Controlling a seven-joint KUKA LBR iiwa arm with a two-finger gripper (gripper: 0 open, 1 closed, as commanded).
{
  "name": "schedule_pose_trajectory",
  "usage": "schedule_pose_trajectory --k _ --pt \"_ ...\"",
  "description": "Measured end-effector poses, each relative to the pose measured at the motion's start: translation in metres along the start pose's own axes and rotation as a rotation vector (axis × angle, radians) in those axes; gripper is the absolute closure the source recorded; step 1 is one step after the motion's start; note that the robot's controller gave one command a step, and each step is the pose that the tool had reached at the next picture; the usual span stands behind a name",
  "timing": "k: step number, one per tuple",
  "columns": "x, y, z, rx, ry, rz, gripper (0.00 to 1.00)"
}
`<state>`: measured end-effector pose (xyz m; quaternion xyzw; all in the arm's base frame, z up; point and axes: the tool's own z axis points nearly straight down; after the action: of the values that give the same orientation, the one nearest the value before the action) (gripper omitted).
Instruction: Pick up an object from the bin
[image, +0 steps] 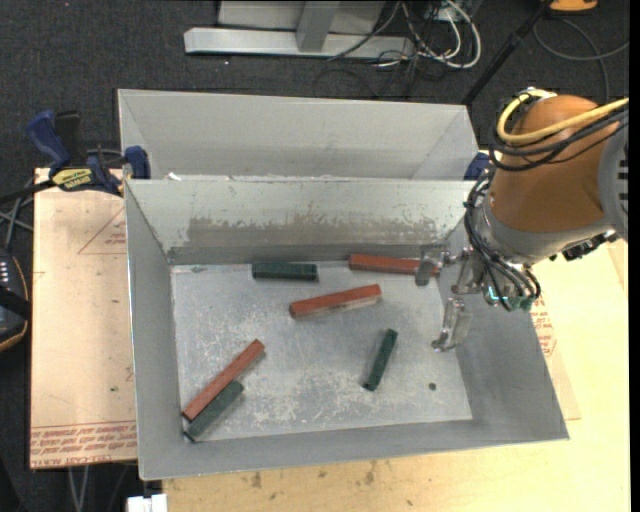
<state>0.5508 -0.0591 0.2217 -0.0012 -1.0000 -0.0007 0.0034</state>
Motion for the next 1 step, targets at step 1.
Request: schedule_pose_trajectory --k 1 --pt "-0.0015 0.0003 -0.0044 0.001 -0.008 -0.002 0.00"
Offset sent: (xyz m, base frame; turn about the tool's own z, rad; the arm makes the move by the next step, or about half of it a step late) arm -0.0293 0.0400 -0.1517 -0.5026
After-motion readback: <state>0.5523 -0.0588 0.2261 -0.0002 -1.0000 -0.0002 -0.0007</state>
